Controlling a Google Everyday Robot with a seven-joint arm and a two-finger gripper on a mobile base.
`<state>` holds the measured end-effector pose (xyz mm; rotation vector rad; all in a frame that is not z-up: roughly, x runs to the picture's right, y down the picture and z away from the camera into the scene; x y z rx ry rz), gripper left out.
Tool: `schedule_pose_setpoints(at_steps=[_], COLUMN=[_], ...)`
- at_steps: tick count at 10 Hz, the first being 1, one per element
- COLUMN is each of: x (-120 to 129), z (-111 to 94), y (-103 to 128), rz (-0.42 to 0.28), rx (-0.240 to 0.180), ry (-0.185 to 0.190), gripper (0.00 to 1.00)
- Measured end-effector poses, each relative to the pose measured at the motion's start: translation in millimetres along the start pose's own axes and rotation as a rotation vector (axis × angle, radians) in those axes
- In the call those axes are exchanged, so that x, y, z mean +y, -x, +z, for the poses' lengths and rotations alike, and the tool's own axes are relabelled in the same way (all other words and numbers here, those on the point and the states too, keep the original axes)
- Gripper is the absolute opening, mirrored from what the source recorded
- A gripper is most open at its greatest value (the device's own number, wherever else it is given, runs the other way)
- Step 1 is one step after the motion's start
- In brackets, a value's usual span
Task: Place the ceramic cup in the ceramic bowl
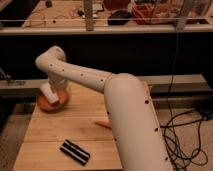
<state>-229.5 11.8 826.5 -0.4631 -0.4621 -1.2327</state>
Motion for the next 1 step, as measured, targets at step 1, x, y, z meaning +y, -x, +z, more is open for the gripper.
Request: schedule_pose_setpoints(at_steps=[1], x=[1.1], z=[-0.8], y=[-0.9], rz=[0.003], rx=[0.003], ry=[-0.001], gripper=[0.8])
